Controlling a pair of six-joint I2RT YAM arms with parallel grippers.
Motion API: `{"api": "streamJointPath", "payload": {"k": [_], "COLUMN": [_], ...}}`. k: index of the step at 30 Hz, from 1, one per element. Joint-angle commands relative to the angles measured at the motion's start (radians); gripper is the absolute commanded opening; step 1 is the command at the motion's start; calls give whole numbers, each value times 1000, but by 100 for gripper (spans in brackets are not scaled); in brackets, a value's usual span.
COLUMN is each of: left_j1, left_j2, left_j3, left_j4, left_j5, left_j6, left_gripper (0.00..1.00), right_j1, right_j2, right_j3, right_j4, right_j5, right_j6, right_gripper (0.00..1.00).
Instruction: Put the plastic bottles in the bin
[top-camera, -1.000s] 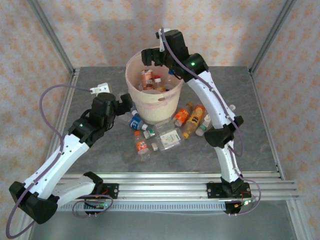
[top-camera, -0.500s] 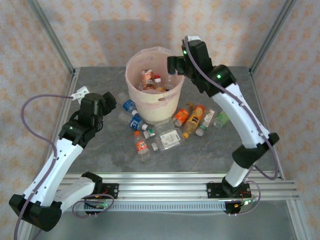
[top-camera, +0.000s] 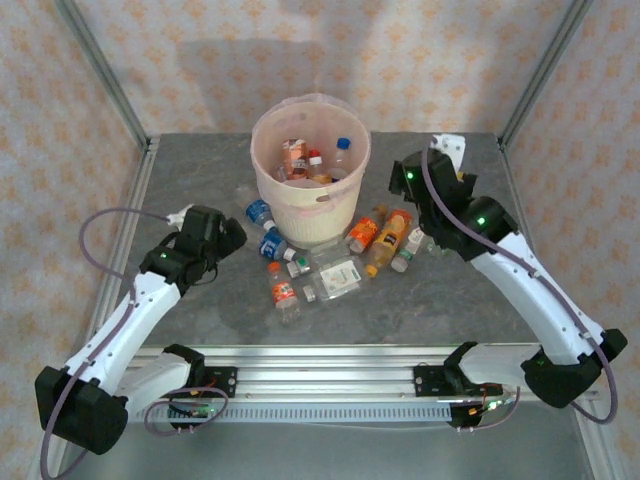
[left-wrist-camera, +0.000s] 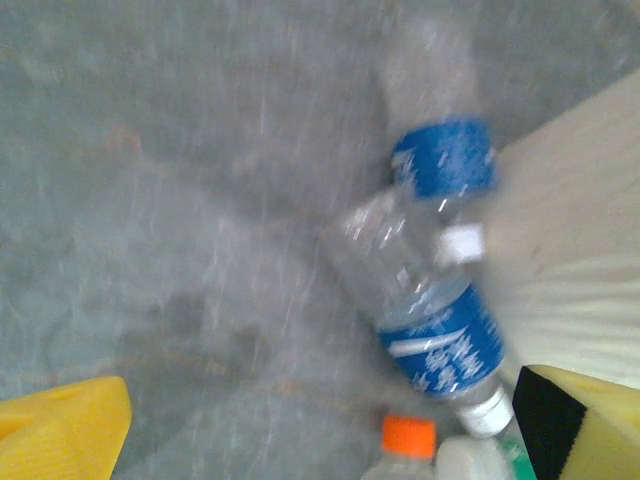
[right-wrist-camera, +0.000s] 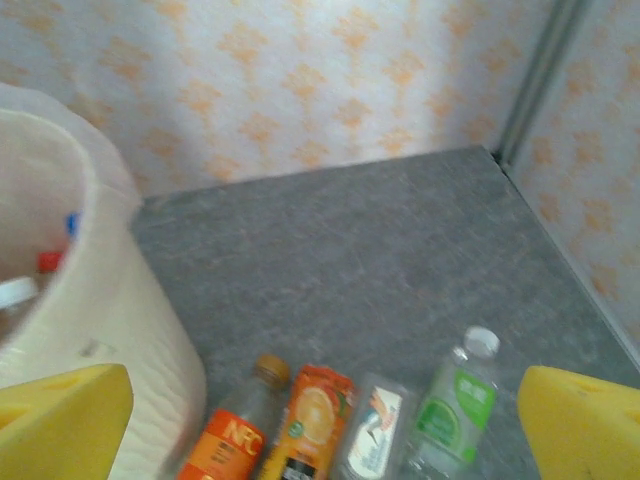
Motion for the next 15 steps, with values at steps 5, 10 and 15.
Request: {"api": "streamJointPath", "payload": {"k": [5, 10, 15], "left_j1": [-103, -190, -269], "left_j2": [13, 59, 105], "left_j3": [-133, -142, -154], "left_j4": [68, 82, 100], "left_j5": [118, 113, 131], "left_j6": [-136, -154, -153], "left_gripper": [100, 100, 100], "right_j1": [-6, -12, -19], "right_j2": [-19, -47, -62], "right_j3": [-143, -194, -230], "right_j4": [-43, -36, -33], "right_j5": [148, 146, 161], "right_j6": [144, 187, 213], "right_gripper": [99, 99, 99]}}
